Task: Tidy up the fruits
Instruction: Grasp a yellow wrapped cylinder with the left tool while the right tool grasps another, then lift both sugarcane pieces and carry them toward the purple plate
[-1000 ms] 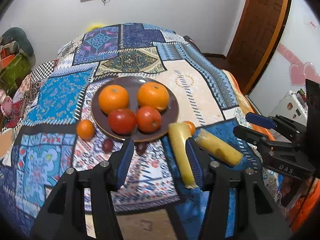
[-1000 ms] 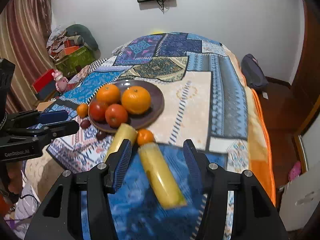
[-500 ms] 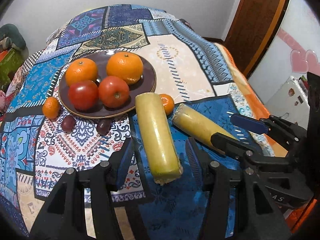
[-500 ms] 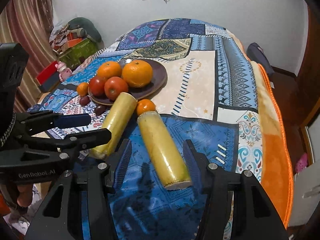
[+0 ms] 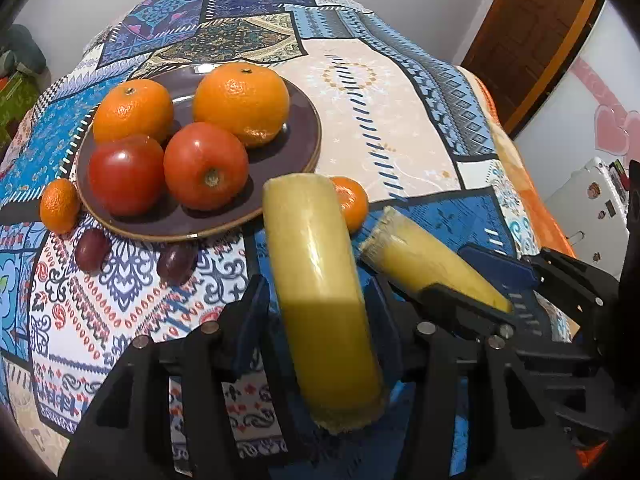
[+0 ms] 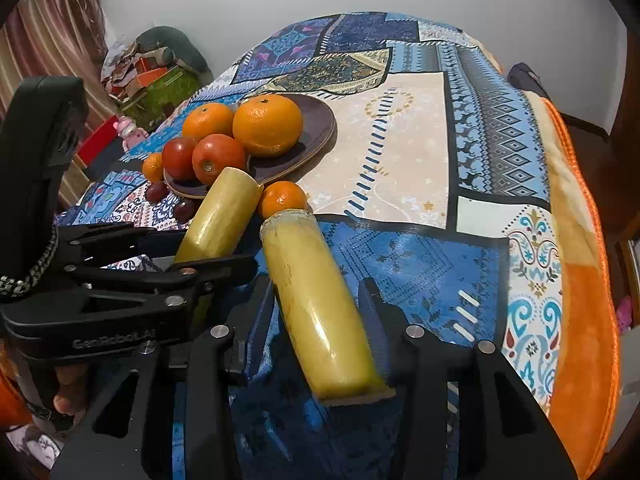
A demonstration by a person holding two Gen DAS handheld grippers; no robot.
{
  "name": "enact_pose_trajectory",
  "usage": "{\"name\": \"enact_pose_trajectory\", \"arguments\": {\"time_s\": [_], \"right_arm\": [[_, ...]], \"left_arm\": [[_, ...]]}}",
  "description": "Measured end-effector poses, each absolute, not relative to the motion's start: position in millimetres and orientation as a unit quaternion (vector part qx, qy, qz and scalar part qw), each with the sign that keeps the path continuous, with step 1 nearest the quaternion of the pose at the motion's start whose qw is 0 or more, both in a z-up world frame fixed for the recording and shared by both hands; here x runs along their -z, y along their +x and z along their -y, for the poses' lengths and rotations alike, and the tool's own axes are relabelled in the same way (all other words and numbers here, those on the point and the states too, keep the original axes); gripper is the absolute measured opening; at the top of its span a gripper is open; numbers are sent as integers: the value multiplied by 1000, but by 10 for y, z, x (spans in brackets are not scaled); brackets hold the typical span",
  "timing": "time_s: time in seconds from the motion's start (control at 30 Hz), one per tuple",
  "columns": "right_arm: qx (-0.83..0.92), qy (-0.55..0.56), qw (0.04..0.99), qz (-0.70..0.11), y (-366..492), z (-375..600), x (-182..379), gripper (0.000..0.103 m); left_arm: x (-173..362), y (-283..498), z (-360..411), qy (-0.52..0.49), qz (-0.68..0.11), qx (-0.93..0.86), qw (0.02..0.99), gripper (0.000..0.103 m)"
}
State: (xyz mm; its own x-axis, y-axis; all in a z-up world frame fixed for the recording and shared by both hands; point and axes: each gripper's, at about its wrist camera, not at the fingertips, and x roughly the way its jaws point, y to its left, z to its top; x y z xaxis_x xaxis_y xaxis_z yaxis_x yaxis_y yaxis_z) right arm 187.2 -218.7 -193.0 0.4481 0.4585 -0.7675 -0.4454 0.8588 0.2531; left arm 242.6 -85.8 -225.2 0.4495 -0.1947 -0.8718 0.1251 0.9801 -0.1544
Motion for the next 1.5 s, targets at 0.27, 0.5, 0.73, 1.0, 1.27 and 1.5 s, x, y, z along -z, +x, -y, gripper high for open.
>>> {"name": "enact_pose_trajectory", "arguments": {"time_s": [0.27, 0.5, 0.73, 1.0, 1.27, 1.5], "right_arm": [[-261, 24, 847, -461, 1878, 2157, 1987, 45], [-245, 10, 852, -463, 1764, 2089, 1922, 39], [-244, 12, 850, -466, 1630, 2100, 1847, 36], [-238, -13, 851, -467, 1708, 1942, 1932, 39], [-242, -5, 852, -463, 1759, 1885, 2035, 37], [-251, 17, 856, -452, 1703, 1940, 1962, 36]], "left_arm": [[2272, 2482, 848, -38, -518, 99, 849, 40], [2207, 2329, 778, -26, -519, 103, 848, 36], [2162, 2019, 689, -5, -524, 105, 845, 36], [2198, 2015, 718, 1, -528, 105, 843, 36], [2245, 2063, 743, 5, -513, 107, 852, 36], [2212, 2106, 741, 8, -513, 109, 851, 36]]}}
